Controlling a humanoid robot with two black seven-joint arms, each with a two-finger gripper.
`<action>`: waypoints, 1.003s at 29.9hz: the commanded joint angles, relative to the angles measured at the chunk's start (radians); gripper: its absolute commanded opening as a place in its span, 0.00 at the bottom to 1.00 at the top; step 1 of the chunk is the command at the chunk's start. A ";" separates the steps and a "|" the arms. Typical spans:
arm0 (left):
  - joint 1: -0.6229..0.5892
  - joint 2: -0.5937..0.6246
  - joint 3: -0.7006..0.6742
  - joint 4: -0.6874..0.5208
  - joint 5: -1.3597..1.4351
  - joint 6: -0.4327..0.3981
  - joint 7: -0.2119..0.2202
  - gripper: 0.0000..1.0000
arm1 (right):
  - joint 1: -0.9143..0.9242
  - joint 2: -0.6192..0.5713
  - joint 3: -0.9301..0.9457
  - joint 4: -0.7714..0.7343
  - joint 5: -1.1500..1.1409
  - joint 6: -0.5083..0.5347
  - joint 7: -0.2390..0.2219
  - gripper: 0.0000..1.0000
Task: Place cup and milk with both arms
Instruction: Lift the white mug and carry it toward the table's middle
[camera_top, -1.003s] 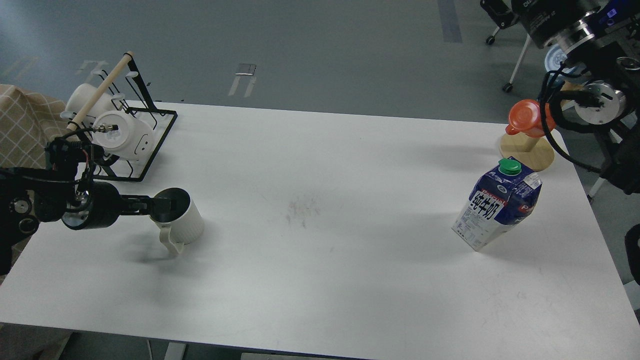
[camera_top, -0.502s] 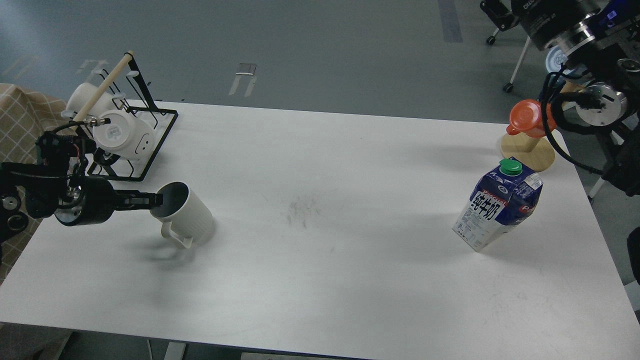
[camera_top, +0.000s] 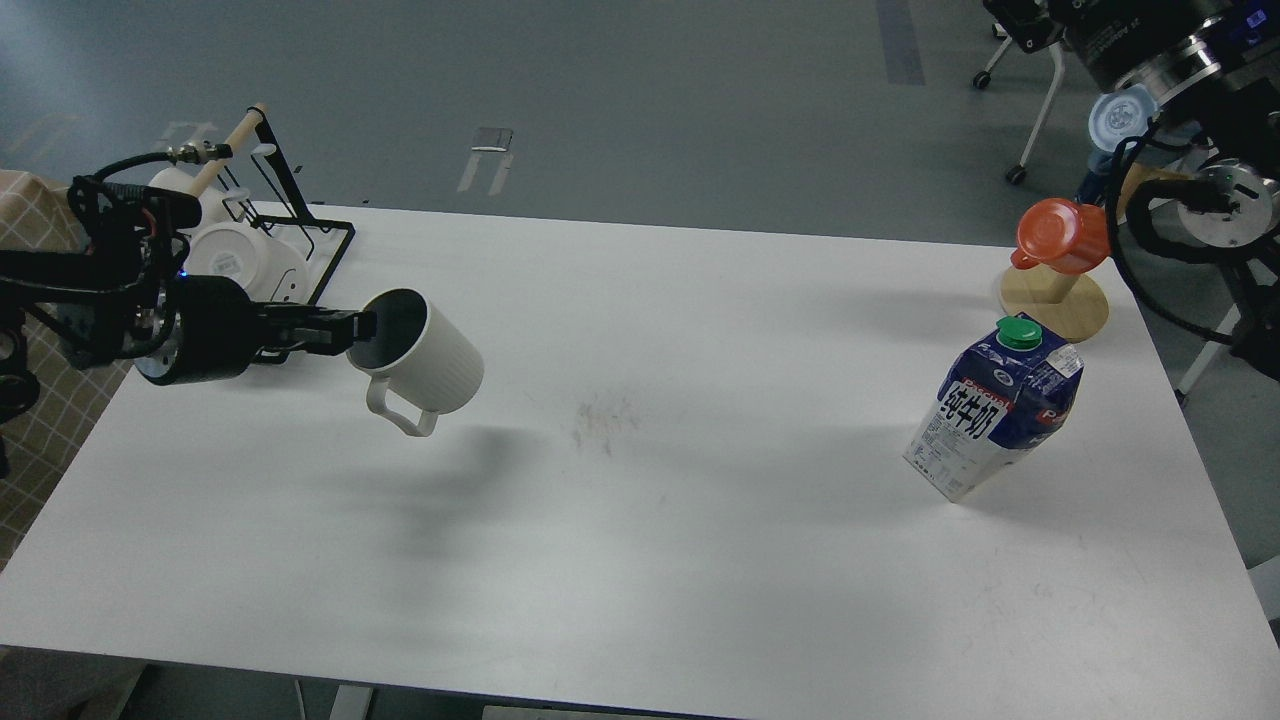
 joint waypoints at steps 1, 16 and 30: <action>-0.042 -0.050 0.002 -0.034 0.000 0.000 0.031 0.00 | 0.053 -0.002 -0.003 -0.002 -0.002 0.000 0.000 1.00; -0.142 -0.366 0.020 -0.022 0.017 0.000 0.310 0.00 | 0.235 0.050 -0.101 -0.012 -0.005 -0.076 -0.019 1.00; -0.148 -0.534 0.146 0.035 0.075 0.000 0.371 0.00 | 0.215 0.048 -0.102 -0.002 0.000 -0.073 -0.019 1.00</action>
